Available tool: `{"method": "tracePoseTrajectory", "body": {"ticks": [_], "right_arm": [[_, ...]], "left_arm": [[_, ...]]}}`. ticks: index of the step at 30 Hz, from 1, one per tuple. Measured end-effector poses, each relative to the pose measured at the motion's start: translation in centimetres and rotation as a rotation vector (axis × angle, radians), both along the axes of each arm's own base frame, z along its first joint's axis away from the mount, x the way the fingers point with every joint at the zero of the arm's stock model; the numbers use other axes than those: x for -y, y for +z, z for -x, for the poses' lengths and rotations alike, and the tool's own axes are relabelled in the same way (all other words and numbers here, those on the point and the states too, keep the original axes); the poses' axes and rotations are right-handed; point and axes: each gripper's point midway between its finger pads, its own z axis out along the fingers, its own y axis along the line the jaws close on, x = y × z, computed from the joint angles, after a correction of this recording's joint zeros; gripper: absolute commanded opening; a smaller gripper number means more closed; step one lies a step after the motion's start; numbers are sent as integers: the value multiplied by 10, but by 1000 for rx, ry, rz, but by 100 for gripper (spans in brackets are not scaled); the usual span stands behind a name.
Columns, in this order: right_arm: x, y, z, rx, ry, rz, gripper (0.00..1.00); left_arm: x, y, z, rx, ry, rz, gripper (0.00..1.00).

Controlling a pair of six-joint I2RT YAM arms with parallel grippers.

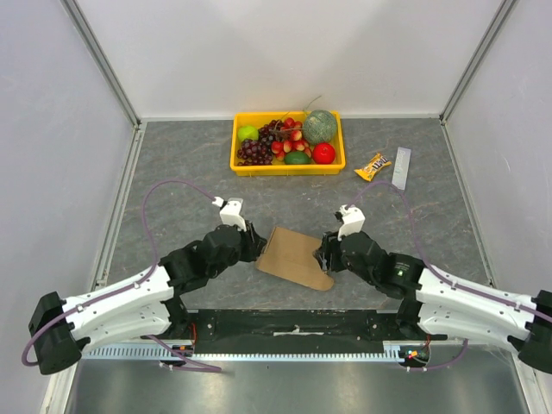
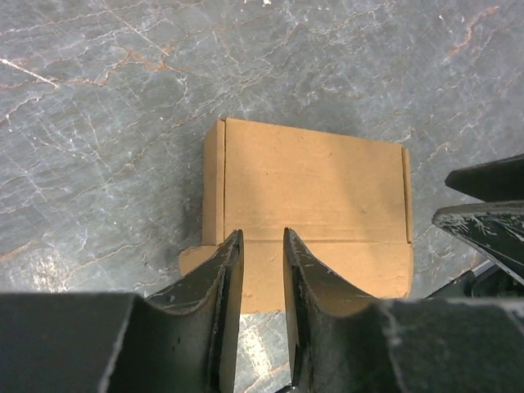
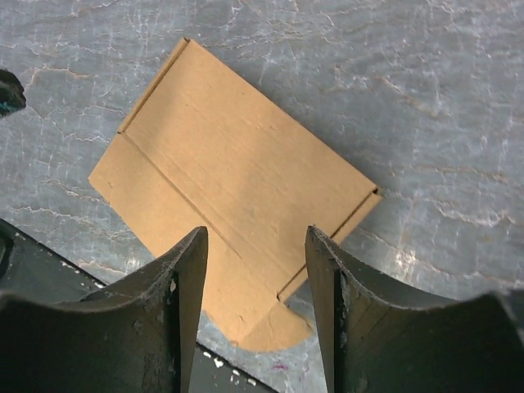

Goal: Fold the paper box

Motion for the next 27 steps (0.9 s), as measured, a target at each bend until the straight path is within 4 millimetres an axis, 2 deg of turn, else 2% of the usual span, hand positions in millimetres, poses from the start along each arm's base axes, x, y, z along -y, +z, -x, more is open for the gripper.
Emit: {"method": "tracePoseTrajectory", "body": {"ticks": [4,7,9,11,13,17,23,27], "right_arm": [[14,1,9,-40,-49,-32,54],[26,-5,10,-66,-110,-19,44],[37,-12,10,-83,-164,8,34],[47,-19,10,-98,-213,37,28],[56,-26,10,-113,-254,71,16],[67,-44,13,-155,-298,144,2],[75,-68,19,-197,-311,208,0],[69,-75,19,-210,-293,184,0]], "left_arm": [[-1,5,-8,0,-10,34,33],[-7,4,-19,-6,0,50,32],[-12,0,-27,-21,13,45,24],[-19,-12,-37,-52,36,16,12],[-23,-26,-42,-93,44,-19,3],[-22,-57,-41,-184,16,-82,2],[-13,-75,-32,-236,-45,-74,2],[-8,-83,-30,-252,-78,-77,2]]}}
